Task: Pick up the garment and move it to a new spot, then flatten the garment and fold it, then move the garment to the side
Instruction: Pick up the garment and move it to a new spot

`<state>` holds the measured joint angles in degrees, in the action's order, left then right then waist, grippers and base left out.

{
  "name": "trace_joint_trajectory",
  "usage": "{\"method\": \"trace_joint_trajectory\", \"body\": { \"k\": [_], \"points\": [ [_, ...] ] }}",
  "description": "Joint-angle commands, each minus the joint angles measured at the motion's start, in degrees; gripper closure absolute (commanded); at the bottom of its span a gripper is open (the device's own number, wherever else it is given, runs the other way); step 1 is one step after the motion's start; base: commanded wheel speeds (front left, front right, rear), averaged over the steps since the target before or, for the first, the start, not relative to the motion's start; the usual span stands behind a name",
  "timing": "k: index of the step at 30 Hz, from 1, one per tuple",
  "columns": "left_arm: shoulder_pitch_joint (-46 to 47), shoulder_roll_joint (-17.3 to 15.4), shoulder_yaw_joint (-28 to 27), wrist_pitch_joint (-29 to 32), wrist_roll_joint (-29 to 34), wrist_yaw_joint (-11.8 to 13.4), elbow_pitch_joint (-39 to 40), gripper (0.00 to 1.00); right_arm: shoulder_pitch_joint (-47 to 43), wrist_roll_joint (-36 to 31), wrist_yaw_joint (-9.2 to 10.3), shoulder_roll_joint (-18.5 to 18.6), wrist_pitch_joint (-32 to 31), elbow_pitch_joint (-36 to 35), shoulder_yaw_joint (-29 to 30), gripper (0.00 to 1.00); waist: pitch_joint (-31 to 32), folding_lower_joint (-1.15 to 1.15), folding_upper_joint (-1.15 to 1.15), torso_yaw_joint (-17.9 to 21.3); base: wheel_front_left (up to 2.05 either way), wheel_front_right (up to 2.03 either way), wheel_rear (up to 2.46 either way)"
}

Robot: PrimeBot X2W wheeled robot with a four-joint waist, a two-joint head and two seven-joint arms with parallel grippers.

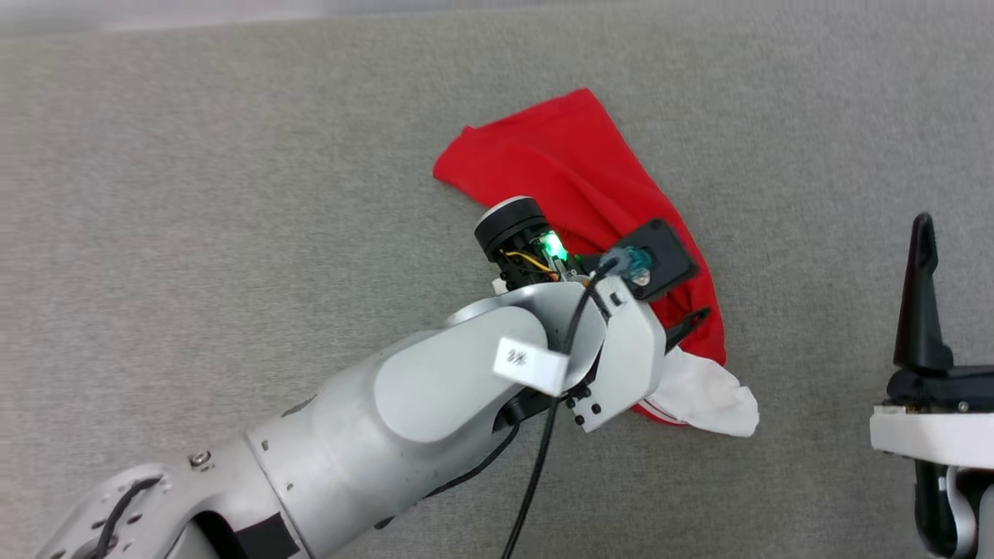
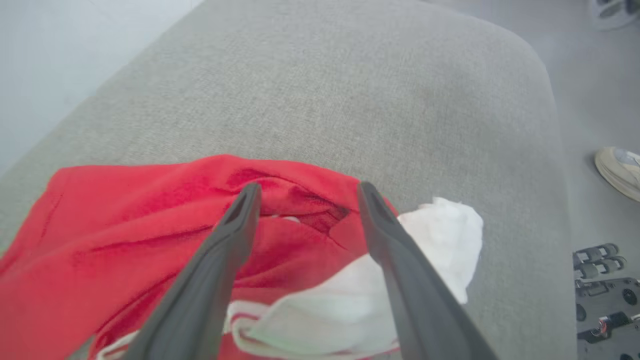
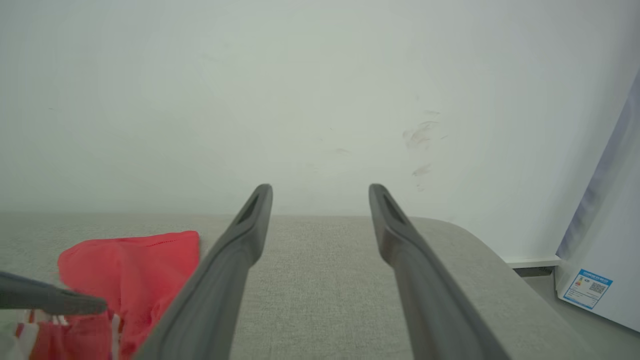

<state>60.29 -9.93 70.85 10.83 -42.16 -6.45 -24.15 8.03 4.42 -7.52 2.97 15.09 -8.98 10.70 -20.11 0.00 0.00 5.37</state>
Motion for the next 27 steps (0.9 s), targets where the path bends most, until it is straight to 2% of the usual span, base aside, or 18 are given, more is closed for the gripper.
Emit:
{"method": "trace_joint_trajectory", "body": {
  "k": [1, 8, 13, 18, 22, 25, 27],
  "points": [
    [-1.3, 0.4, -0.9, -2.7, 0.6, 1.3, -0.3, 0.0, -0.9, -0.5, 0.06, -0.2, 0.1, 0.2, 0.0, 0.0, 2.2, 0.0, 0.0, -1.6, 0.0, 0.0, 0.0],
    [-7.2, -1.7, -5.7, -16.6, 2.1, 9.4, -0.9, 0.0, -4.3, -1.1, 0.06, -0.2, 0.1, 1.3, -0.2, 0.0, 6.7, 0.0, 0.0, -4.3, 0.0, 0.0, 0.0],
    [-12.2, -4.5, -9.3, -23.2, 1.9, 14.9, -0.2, 0.0, -6.3, -1.1, 0.06, -0.2, 0.1, 1.9, -0.4, 0.0, 9.3, 0.0, 0.0, -5.8, 0.0, 0.0, 0.0],
    [-17.9, -8.3, -14.4, -25.8, 2.7, 20.7, 2.2, 0.0, -8.1, -1.3, 0.06, -0.1, 0.1, 2.7, -0.7, 0.0, 11.6, 0.0, 0.0, -6.9, 0.0, 0.0, 0.0],
    [-23.4, -11.0, -21.3, -26.1, 5.6, 25.5, 7.4, 0.0, -9.3, -1.4, 0.06, -0.1, 0.1, 3.1, -0.8, 0.0, 13.2, 0.0, 0.0, -7.6, 0.0, 0.0, 0.0],
    [-29.1, -12.9, -26.9, -26.0, 8.3, 27.9, 11.6, 0.0, -10.0, -1.1, 0.06, -0.2, 0.1, 3.6, -1.1, 0.0, 14.2, 0.0, 0.0, -8.0, 0.0, 0.0, 0.0],
    [-30.9, -13.4, -28.6, -26.0, 9.3, 28.4, 12.9, 0.0, -10.3, -0.9, 0.06, -0.2, 0.1, 3.8, -1.3, 0.0, 14.5, 0.0, 0.0, -8.1, 0.0, 0.0, 0.0]
  ]
}}
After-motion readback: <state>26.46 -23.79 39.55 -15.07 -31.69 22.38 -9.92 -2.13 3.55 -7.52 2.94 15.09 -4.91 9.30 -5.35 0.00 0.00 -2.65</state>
